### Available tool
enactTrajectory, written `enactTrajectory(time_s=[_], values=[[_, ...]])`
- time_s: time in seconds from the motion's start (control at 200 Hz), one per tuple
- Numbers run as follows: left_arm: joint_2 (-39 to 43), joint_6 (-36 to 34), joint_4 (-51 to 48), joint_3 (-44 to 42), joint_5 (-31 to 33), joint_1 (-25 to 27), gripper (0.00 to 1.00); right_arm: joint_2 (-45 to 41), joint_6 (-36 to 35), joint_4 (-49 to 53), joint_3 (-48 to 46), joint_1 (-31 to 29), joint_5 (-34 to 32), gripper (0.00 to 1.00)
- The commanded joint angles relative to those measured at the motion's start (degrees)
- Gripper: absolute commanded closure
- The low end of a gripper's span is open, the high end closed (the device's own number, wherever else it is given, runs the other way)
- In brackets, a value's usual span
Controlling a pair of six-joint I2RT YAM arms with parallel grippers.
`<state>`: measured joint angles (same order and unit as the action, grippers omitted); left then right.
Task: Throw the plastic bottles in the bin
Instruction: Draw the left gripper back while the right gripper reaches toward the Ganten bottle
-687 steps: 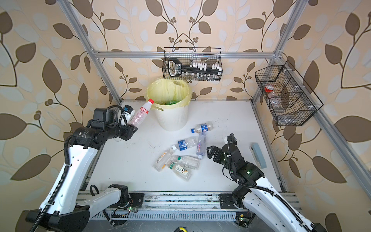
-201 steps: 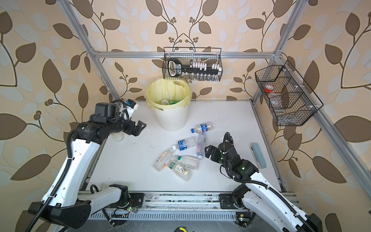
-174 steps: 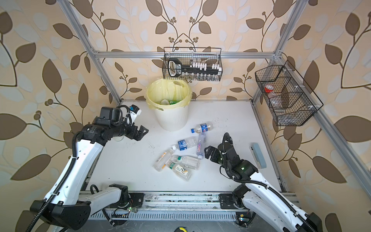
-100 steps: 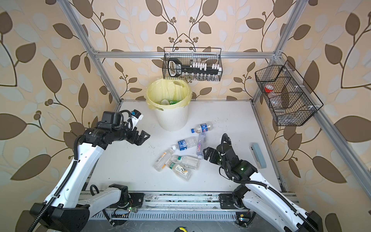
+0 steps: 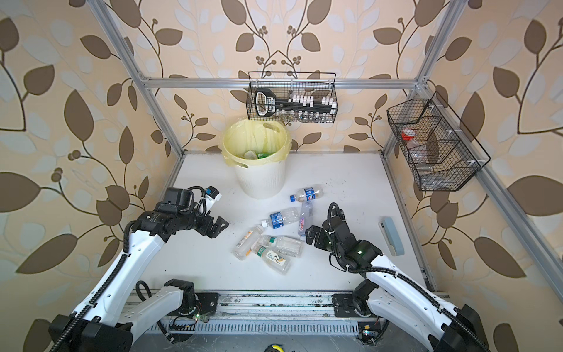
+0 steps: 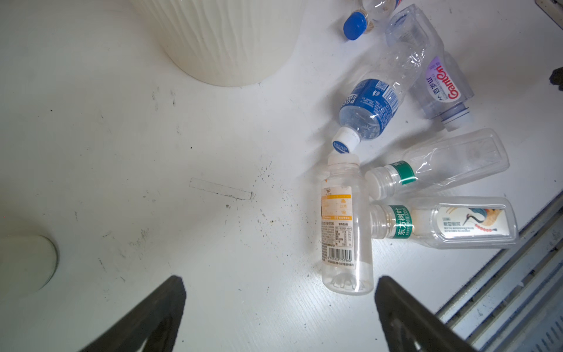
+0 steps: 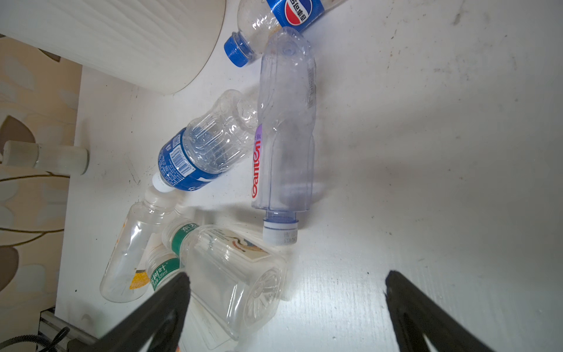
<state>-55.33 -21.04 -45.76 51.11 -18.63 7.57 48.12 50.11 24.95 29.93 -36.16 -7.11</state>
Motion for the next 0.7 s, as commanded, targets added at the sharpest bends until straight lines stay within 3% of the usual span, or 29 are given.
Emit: enactTrajectory(time_s=[0.0, 0.22, 0.695], values=[[1.9, -0.6, 4.2, -2.7, 1.0, 0.4, 0.01, 1.2, 0.7, -2.2, -1.2, -0.5, -1.0, 0.0], [3.5, -0.1, 4.9, -5.6, 2.9, 0.4, 0.01, 4.4, 0.6, -6.1, -1.6, -1.2, -1.0, 0.0], [3.3, -1.7, 2.9, -7.2, -0.5, -1.6, 0.01, 14.6, -1.0, -9.8, 1.5, -0.4, -1.6, 0.01]])
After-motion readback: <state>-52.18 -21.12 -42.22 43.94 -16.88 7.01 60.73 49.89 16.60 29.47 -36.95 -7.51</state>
